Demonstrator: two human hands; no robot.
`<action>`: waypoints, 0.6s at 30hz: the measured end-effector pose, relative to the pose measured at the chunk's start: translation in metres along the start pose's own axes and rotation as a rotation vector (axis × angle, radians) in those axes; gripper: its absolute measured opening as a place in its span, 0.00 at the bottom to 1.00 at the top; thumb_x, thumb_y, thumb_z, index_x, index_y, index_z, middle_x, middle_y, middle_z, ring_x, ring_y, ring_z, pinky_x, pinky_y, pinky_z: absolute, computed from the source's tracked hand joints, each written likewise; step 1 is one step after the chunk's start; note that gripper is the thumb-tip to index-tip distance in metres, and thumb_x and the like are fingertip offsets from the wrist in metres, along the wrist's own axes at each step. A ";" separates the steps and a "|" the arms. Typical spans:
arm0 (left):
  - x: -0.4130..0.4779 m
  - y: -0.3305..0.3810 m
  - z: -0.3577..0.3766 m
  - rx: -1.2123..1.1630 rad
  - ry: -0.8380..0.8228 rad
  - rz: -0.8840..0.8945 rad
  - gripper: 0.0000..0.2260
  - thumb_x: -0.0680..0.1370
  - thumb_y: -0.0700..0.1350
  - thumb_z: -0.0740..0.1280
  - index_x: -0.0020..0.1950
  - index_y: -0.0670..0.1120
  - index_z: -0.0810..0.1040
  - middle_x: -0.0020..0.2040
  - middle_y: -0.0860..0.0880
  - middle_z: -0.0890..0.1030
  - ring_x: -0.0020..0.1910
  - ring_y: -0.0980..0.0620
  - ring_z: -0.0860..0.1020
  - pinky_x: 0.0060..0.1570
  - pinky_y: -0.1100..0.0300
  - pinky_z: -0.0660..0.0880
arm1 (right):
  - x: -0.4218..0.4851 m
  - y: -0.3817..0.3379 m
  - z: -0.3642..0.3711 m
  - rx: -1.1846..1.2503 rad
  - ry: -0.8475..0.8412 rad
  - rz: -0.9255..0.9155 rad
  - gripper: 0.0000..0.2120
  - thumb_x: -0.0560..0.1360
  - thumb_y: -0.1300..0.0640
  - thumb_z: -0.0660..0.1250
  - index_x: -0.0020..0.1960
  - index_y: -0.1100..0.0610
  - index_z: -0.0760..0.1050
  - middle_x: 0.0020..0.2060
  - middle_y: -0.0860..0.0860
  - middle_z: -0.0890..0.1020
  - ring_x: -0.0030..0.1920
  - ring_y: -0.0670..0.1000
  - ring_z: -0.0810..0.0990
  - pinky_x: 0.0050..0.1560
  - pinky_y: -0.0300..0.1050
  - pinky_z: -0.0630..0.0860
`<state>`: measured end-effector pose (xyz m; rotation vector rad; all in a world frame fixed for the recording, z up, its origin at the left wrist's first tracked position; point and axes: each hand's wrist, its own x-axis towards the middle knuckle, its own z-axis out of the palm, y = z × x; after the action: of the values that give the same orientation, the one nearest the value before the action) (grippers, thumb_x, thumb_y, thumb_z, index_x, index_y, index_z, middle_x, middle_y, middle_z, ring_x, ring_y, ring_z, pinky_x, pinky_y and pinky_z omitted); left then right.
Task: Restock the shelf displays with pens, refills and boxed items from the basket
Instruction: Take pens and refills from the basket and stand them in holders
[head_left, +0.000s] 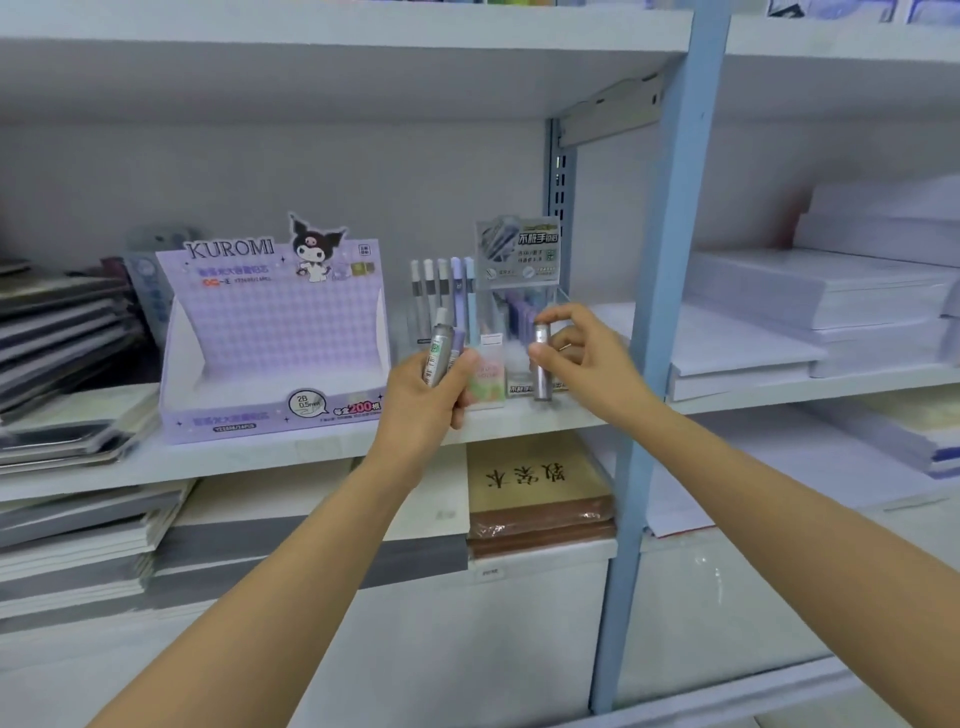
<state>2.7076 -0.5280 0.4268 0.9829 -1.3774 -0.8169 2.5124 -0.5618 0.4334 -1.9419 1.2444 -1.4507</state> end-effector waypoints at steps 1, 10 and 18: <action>0.003 0.000 -0.001 0.001 0.001 -0.010 0.15 0.79 0.49 0.68 0.50 0.37 0.78 0.30 0.50 0.76 0.23 0.56 0.71 0.24 0.67 0.69 | -0.002 0.000 -0.002 0.007 -0.014 -0.011 0.13 0.76 0.53 0.69 0.59 0.48 0.72 0.40 0.53 0.81 0.43 0.52 0.83 0.41 0.33 0.74; 0.019 0.000 -0.005 -0.099 -0.016 -0.112 0.12 0.81 0.50 0.62 0.52 0.44 0.80 0.35 0.47 0.74 0.27 0.54 0.70 0.23 0.67 0.64 | -0.016 -0.021 -0.021 0.087 -0.050 -0.086 0.12 0.75 0.54 0.70 0.56 0.49 0.72 0.39 0.51 0.83 0.38 0.53 0.83 0.34 0.39 0.76; 0.016 0.002 -0.009 -0.162 -0.095 -0.100 0.10 0.81 0.44 0.60 0.53 0.47 0.82 0.34 0.49 0.77 0.27 0.55 0.72 0.22 0.67 0.62 | 0.035 -0.035 -0.011 -0.005 0.092 -0.150 0.13 0.72 0.58 0.74 0.49 0.50 0.70 0.41 0.51 0.81 0.37 0.48 0.78 0.45 0.44 0.79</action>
<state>2.7173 -0.5415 0.4353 0.9020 -1.3275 -1.0456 2.5187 -0.5710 0.4831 -2.0308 1.1630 -1.6287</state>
